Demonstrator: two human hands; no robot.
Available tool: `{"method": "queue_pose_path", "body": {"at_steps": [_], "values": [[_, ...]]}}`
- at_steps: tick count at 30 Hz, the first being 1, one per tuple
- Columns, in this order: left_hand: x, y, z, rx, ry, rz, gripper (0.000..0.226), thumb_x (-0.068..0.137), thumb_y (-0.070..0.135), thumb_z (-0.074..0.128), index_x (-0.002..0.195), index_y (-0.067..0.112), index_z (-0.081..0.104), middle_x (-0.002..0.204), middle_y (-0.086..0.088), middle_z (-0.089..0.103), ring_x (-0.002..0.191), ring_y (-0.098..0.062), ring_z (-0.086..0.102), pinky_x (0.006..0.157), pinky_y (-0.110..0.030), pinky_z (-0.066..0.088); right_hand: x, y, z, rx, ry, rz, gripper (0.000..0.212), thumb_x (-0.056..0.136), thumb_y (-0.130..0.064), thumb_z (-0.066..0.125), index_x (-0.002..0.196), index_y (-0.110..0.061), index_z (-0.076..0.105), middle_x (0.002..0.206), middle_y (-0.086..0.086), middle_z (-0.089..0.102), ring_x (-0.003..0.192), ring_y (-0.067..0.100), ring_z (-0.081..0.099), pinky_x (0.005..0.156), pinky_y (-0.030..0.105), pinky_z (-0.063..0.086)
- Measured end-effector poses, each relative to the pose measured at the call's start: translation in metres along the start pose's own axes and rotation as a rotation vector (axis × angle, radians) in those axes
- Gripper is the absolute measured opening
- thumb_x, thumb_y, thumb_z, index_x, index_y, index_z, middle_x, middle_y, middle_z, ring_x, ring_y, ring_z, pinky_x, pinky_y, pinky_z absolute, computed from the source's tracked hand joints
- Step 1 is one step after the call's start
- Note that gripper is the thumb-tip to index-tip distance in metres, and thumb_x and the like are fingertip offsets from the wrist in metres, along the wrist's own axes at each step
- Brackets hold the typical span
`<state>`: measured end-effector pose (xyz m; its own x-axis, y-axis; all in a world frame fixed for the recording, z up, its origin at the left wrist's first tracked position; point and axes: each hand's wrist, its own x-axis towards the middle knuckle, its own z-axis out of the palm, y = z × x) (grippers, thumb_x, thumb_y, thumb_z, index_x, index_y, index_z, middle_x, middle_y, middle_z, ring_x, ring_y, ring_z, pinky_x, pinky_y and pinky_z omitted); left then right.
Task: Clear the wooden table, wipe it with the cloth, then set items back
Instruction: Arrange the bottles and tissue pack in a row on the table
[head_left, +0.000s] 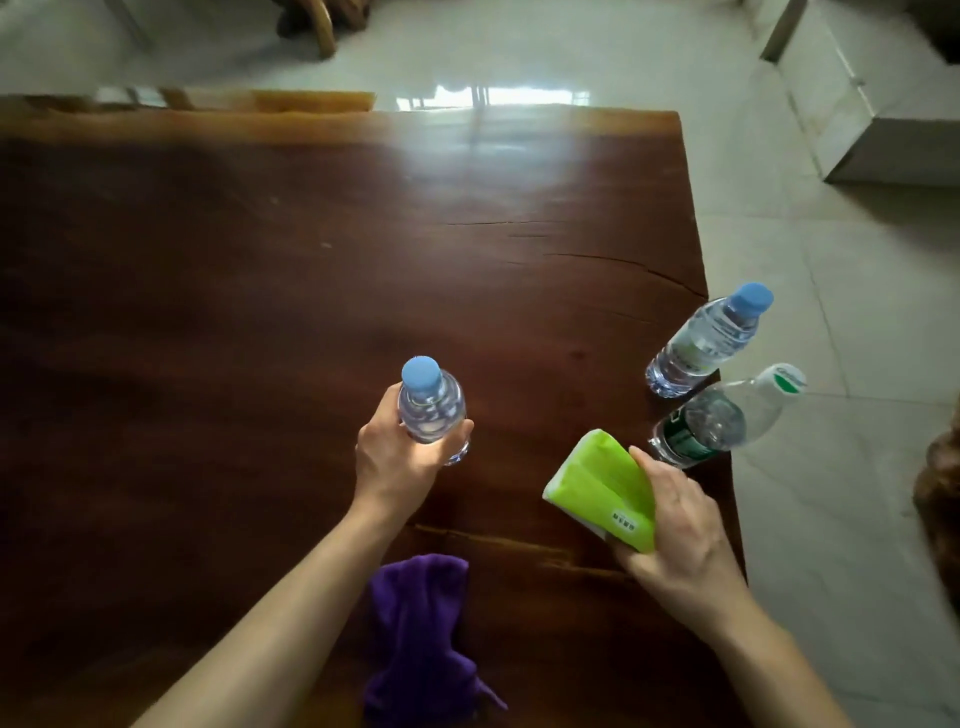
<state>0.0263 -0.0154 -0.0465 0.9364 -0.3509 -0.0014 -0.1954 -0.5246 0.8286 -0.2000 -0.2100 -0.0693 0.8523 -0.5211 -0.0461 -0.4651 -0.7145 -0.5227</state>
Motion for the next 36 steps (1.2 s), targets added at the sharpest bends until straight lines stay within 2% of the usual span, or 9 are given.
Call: {"method": "queue_pose_path", "body": {"at_steps": [3,6,12,16,22,31,34,36], "values": [[0.005,-0.004,-0.007,0.005,0.004,0.003,0.052,0.069,0.038,0.089,0.109,0.018,0.063,0.094,0.004,0.073,0.087,-0.017,0.07,0.079,-0.042,0.058,0.034,-0.006,-0.002,-0.048,-0.052,-0.087,0.097,0.06,-0.033,0.084,0.146,-0.012,0.045,0.129,0.008,0.06,0.115,0.033,0.059,0.099,0.05,0.045],[0.01,-0.006,-0.008,0.019,0.018,0.006,0.054,0.069,0.038,0.089,0.111,0.017,0.063,0.095,0.003,0.073,0.088,-0.018,0.07,0.079,-0.041,0.057,0.066,-0.013,0.0,-0.11,-0.101,-0.174,0.099,0.057,-0.028,0.085,0.147,-0.014,0.045,0.128,0.006,0.06,0.114,0.032,0.059,0.099,0.047,0.043],[0.02,-0.011,-0.002,0.012,0.031,-0.003,0.057,0.068,0.036,0.09,0.114,0.015,0.063,0.098,0.002,0.074,0.09,-0.02,0.071,0.081,-0.044,0.057,0.114,-0.024,0.02,-0.143,-0.183,-0.288,0.094,0.066,-0.036,0.08,0.15,-0.022,0.039,0.138,-0.001,0.052,0.13,0.021,0.048,0.11,0.038,0.023],[0.023,-0.018,0.003,0.015,0.039,-0.018,0.058,0.067,0.035,0.09,0.115,0.016,0.064,0.099,0.003,0.074,0.091,-0.019,0.072,0.081,-0.042,0.057,0.132,-0.025,0.034,-0.14,-0.257,-0.31,0.094,0.07,-0.04,0.077,0.152,-0.027,0.033,0.141,-0.005,0.048,0.134,0.018,0.042,0.112,0.034,0.017],[0.026,-0.026,0.001,0.002,0.001,0.008,0.059,0.07,0.037,0.089,0.118,0.015,0.062,0.101,0.003,0.074,0.092,-0.015,0.071,0.083,-0.041,0.058,0.147,-0.021,0.048,-0.133,-0.335,-0.307,0.097,0.069,-0.038,0.076,0.153,-0.029,0.028,0.145,-0.005,0.043,0.138,0.018,0.037,0.118,0.039,0.014],[0.029,-0.031,-0.004,-0.029,-0.092,0.003,0.062,0.071,0.032,0.089,0.124,0.016,0.059,0.107,0.004,0.072,0.098,-0.012,0.07,0.091,-0.04,0.056,0.147,-0.02,0.055,-0.181,-0.355,-0.295,0.099,0.067,-0.035,0.075,0.154,-0.028,0.027,0.148,-0.006,0.041,0.139,0.018,0.034,0.115,0.037,0.016],[0.031,-0.033,-0.005,-0.003,-0.117,-0.003,0.068,0.07,0.034,0.089,0.126,0.015,0.056,0.11,0.003,0.072,0.101,-0.016,0.069,0.092,-0.043,0.055,0.144,-0.021,0.054,-0.214,-0.365,-0.29,0.104,0.068,-0.036,0.074,0.156,-0.029,0.02,0.152,-0.006,0.035,0.143,0.016,0.029,0.119,0.038,0.008],[0.031,-0.033,-0.008,0.02,-0.142,-0.024,0.079,0.066,0.039,0.091,0.132,0.018,0.051,0.116,0.005,0.069,0.108,-0.015,0.066,0.096,-0.041,0.053,0.14,-0.021,0.051,-0.232,-0.355,-0.288,0.11,0.068,-0.041,0.075,0.158,-0.029,0.013,0.157,-0.006,0.029,0.148,0.015,0.022,0.122,0.04,0.001]]}}
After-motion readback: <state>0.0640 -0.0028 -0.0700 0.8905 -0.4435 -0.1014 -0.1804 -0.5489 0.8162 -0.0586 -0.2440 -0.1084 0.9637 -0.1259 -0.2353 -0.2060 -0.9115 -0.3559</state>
